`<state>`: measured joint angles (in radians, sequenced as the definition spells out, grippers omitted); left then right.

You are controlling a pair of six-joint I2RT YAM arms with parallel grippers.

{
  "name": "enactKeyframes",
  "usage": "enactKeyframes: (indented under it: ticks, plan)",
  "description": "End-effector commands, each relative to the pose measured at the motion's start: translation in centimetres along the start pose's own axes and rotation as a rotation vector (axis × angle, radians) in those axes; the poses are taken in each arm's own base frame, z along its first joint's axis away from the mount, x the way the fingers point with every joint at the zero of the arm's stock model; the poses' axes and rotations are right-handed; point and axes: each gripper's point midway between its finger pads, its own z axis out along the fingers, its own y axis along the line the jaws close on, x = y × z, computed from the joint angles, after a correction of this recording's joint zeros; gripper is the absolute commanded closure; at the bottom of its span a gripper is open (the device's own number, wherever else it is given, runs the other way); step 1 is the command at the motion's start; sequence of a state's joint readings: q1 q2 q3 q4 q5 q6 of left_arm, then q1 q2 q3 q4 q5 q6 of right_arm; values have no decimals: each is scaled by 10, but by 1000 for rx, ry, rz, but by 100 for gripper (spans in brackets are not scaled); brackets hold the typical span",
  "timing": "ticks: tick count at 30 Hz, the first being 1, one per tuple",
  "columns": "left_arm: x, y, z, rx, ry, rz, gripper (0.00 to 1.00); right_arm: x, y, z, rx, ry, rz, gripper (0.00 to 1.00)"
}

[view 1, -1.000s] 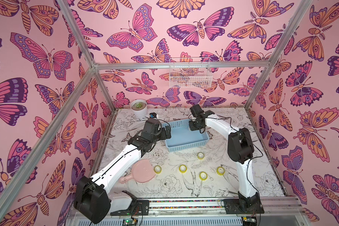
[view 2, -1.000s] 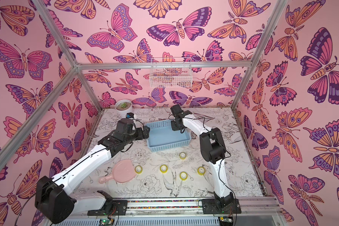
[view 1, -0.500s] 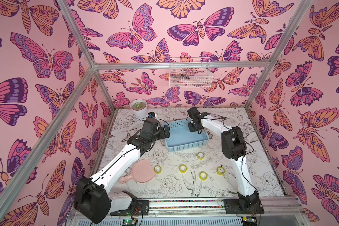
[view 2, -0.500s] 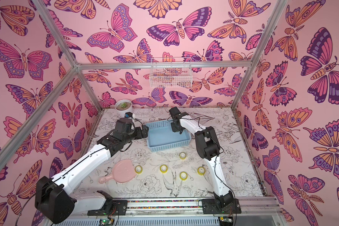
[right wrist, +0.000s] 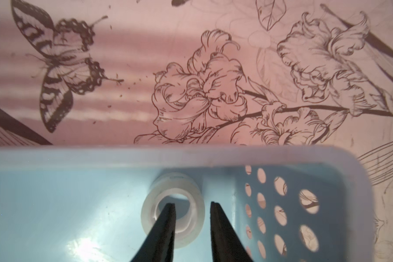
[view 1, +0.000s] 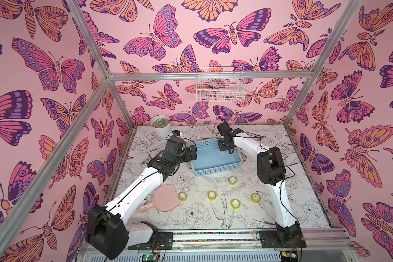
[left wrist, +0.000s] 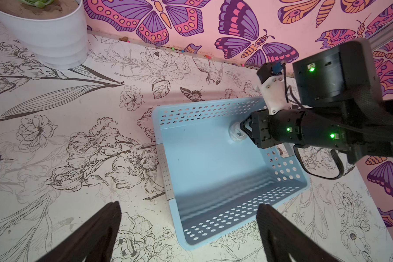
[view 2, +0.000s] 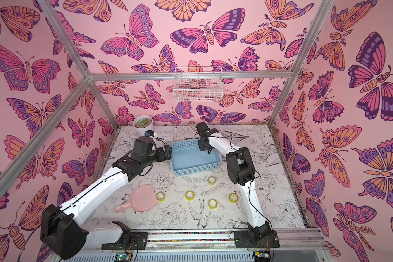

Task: Put the transparent tape into the storage box
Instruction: Place the tape in the storage box, then pick up the tape from the center of the board.

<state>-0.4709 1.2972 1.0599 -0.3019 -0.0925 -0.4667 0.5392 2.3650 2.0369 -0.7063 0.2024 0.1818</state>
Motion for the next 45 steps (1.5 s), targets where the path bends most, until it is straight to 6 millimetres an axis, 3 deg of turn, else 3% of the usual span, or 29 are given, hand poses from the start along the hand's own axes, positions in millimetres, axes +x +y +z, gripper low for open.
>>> enactKeyframes:
  ticks: [1,6,10,15,21,26,29,37,45]
  plan:
    - [2,3,-11,0,22,24,0,-16,2,-25,-11,-44,-1,68]
    - [14,14,-32,-21,52,25,0,-25,3,-75,-50,-91,25,68]
    - [40,25,-41,-50,132,2,0,-13,-1,-112,-74,-94,48,68]
    - [87,36,-43,-77,306,-64,1,18,-5,-156,-85,-88,39,68]
    - [155,55,-41,-140,520,-178,6,58,-19,-194,-86,-95,72,68]
    - [208,70,-40,-198,660,-252,17,86,-18,-204,-88,-85,79,68]
    - [223,78,-41,-234,673,-250,24,98,-14,-207,-98,-86,81,69]
    - [244,94,-46,-294,676,-257,32,113,-9,-209,-100,-84,80,69]
    - [230,95,-31,-326,634,-207,40,109,-10,-211,-92,-95,80,70]
